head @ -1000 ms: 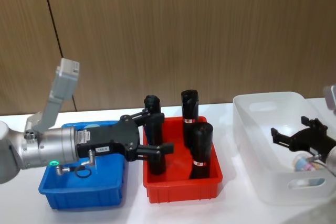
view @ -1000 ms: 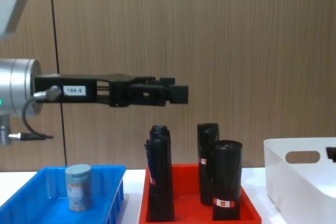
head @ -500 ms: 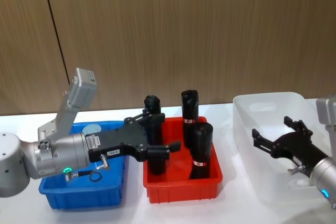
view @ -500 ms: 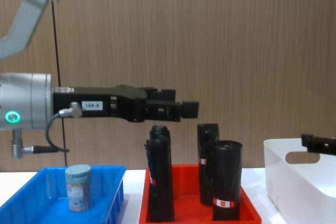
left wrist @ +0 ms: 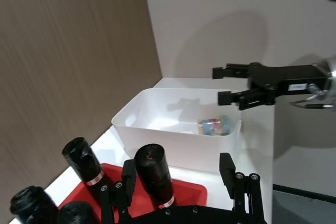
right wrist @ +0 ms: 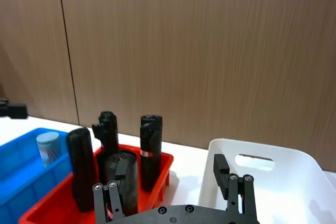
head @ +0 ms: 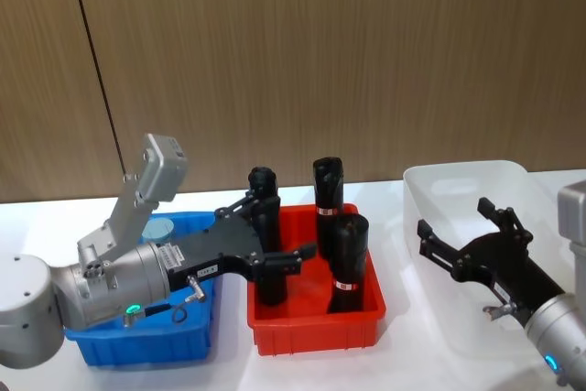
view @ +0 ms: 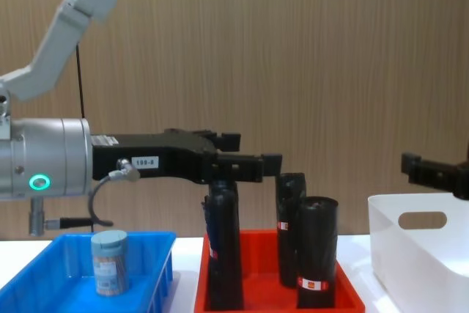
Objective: Pick the cotton swabs from the blue box and place them into the white box.
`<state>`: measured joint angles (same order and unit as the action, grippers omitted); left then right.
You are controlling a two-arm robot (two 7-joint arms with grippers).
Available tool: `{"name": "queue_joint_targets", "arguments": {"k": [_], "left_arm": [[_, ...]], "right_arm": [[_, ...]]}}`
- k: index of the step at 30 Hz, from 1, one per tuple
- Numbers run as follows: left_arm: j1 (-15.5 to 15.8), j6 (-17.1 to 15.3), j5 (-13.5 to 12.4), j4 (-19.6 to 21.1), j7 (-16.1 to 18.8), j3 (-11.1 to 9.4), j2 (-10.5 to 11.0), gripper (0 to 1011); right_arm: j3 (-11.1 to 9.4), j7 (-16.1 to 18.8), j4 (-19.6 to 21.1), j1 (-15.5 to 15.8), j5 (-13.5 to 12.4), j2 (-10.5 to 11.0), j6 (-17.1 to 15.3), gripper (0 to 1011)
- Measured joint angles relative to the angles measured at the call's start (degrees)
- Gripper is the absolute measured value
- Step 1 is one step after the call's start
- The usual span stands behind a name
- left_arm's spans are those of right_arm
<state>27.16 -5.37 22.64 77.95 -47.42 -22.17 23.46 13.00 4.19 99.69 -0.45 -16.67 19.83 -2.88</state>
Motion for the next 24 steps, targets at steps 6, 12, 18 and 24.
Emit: {"name": "queue_joint_targets", "arguments": {"k": [6,12,18,24], "left_arm": [[-1.3,0.5,-1.1,1.5,4.5,-0.4,-0.2,1004],[-2.5,0.8,-2.0,2.8,8.5,-0.7,-0.3,1004],[-3.8,1.3,-3.1,4.3,13.2,-1.1,-0.5,1004],[-5.2,1.7,-4.3,5.8,17.6,-1.5,-0.6,1004]], "right_arm": [[-0.1,-0.4,1.4,1.2,0.2,-0.5,0.9,1002],[-0.1,-0.4,1.6,1.3,0.2,-0.5,0.9,1002],[-0.1,-0.4,1.6,1.3,0.2,-0.5,0.9,1002],[-0.1,-0.4,1.6,1.3,0.2,-0.5,0.9,1002]]}}
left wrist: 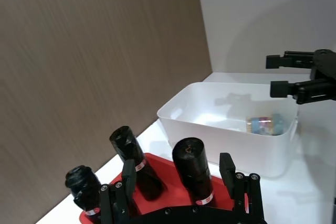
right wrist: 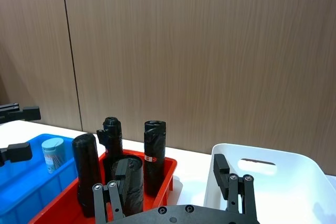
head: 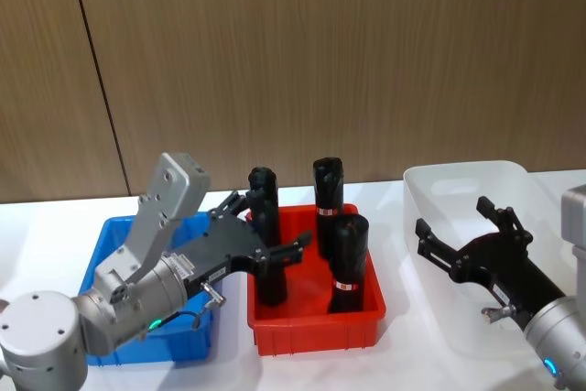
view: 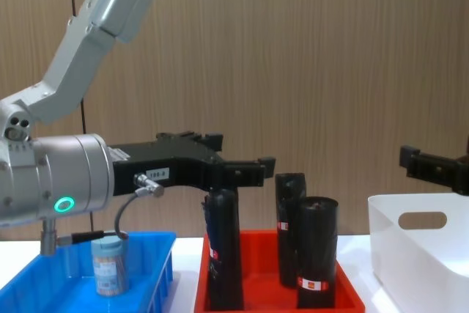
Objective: Pick the cotton swabs from the blue box and place them into the white box.
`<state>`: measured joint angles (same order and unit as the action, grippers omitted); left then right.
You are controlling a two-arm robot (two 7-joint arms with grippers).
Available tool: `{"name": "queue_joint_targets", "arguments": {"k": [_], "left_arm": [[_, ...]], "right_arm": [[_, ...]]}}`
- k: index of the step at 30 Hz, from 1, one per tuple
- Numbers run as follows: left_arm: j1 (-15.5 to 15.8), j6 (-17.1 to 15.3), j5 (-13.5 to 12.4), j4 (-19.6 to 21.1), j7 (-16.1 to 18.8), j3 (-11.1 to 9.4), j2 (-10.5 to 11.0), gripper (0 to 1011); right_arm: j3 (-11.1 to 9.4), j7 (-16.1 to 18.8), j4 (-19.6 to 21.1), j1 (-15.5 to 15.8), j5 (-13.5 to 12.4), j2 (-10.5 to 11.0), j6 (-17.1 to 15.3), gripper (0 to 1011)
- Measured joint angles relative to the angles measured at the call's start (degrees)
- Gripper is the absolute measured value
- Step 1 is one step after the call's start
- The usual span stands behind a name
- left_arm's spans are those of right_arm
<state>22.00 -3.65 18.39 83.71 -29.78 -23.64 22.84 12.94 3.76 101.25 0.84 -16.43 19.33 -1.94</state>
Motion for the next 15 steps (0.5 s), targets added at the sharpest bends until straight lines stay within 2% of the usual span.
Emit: {"name": "queue_joint_targets", "arguments": {"k": [15], "left_arm": [[-3.3,1.1,-2.7,3.7,11.3,-0.9,-0.4,1004]], "right_arm": [[0.0,0.0,0.0,0.0,0.0,0.0,0.0,1002]]}}
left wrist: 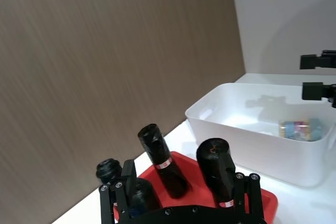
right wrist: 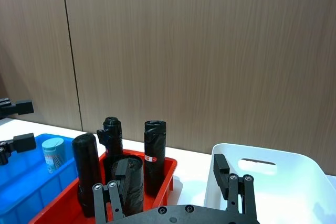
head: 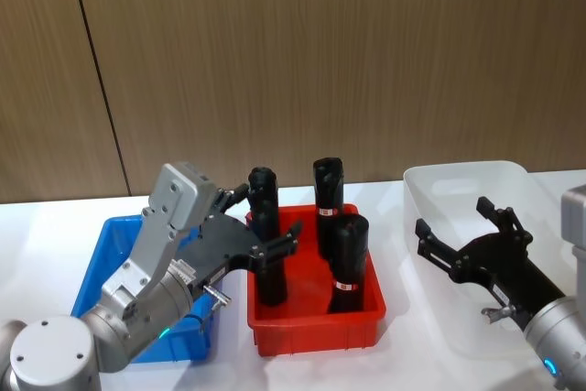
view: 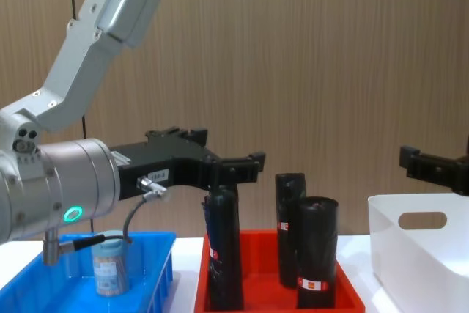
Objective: Pick the cotton swabs from the blue box and place them into the white box.
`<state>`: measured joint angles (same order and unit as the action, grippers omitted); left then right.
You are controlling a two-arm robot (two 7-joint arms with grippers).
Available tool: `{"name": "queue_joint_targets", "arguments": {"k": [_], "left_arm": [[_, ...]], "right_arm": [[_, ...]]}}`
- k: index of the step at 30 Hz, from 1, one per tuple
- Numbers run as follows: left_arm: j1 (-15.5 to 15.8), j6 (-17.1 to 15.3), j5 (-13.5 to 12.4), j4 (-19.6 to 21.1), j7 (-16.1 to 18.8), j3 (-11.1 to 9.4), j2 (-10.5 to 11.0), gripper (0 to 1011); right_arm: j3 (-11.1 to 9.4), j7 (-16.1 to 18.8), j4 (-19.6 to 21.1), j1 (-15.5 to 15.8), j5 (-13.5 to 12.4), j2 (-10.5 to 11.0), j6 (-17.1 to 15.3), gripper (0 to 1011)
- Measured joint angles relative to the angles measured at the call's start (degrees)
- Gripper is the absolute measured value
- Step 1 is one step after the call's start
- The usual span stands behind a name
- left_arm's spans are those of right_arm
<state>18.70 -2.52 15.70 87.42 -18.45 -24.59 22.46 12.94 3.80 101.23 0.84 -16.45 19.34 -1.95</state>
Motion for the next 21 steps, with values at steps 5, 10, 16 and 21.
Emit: {"name": "queue_joint_targets", "arguments": {"k": [5,10,16,21], "left_arm": [[-1.0,0.3,-0.8,1.1,3.5,-0.3,-0.1,1004],[-2.1,0.7,-1.8,2.4,7.4,-0.6,-0.2,1004],[-3.3,1.1,-2.7,3.7,11.4,-0.9,-0.4,1004],[-4.4,1.5,-3.6,4.9,15.1,-1.3,-0.5,1004]], "right_arm": [[0.0,0.0,0.0,0.0,0.0,0.0,0.0,1002],[0.0,0.0,0.0,0.0,0.0,0.0,0.0,1002],[0.0,0.0,0.0,0.0,0.0,0.0,0.0,1002],[0.0,0.0,0.0,0.0,0.0,0.0,0.0,1002]]}}
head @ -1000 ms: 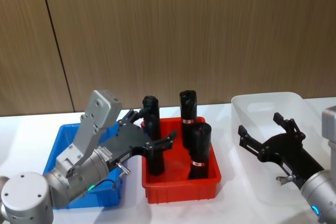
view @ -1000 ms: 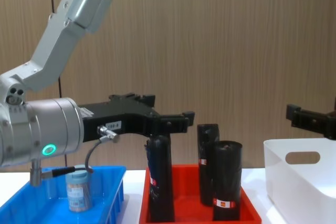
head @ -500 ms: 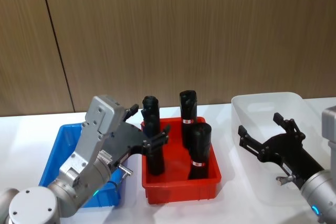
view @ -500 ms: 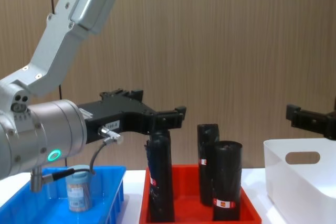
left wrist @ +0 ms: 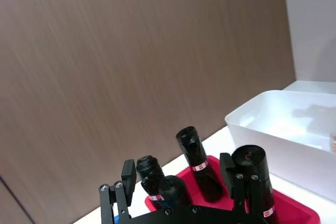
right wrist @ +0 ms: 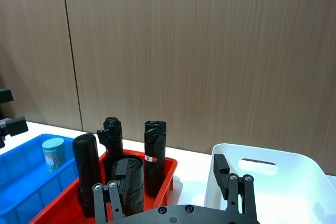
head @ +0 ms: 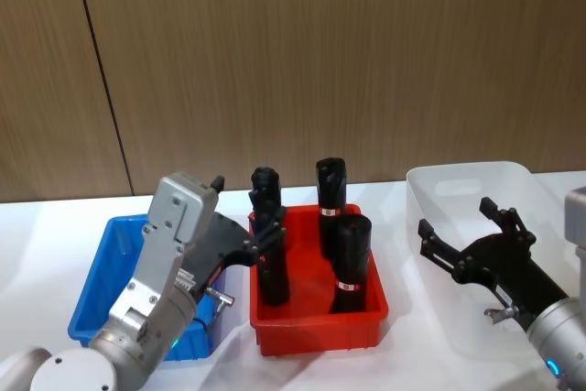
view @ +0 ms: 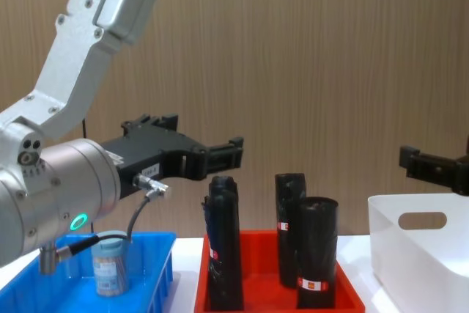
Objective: Pick the cotton swabs from the blue box and place them into the white box.
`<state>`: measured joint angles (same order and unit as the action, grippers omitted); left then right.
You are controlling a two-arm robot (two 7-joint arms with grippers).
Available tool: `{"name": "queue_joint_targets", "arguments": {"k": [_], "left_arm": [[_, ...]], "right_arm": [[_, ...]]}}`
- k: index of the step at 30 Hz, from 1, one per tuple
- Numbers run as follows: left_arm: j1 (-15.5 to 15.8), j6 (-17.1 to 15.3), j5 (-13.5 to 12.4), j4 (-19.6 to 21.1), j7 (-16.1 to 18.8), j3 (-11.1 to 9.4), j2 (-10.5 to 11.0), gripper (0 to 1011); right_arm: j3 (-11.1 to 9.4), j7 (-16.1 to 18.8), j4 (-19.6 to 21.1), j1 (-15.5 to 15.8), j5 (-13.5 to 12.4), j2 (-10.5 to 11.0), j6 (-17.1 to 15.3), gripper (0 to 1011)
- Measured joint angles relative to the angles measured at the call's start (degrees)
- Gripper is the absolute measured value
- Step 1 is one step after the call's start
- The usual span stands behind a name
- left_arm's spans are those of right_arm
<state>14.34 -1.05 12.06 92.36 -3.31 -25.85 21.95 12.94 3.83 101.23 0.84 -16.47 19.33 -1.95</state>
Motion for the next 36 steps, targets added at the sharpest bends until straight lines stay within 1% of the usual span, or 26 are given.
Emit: {"name": "queue_joint_targets", "arguments": {"k": [4,8,21,28,36], "left_arm": [[-0.6,0.2,-0.5,0.6,1.9,-0.2,-0.1,1004],[-0.8,0.3,-0.6,0.8,2.6,-0.2,-0.1,1004],[-0.8,0.3,-0.6,0.9,2.7,-0.2,-0.1,1004],[-0.8,0.3,-0.6,0.9,2.7,-0.2,-0.1,1004],[-0.7,0.3,-0.6,0.9,2.7,-0.2,-0.1,1004]], "right_arm": [[0.0,0.0,0.0,0.0,0.0,0.0,0.0,1002],[0.0,0.0,0.0,0.0,0.0,0.0,0.0,1002],[0.0,0.3,0.0,-0.1,0.0,0.0,-0.1,1002],[0.0,1.9,-0.1,-0.5,0.5,0.1,-0.8,1002],[0.0,5.7,-0.6,-1.4,0.6,0.3,-2.0,1002]]}}
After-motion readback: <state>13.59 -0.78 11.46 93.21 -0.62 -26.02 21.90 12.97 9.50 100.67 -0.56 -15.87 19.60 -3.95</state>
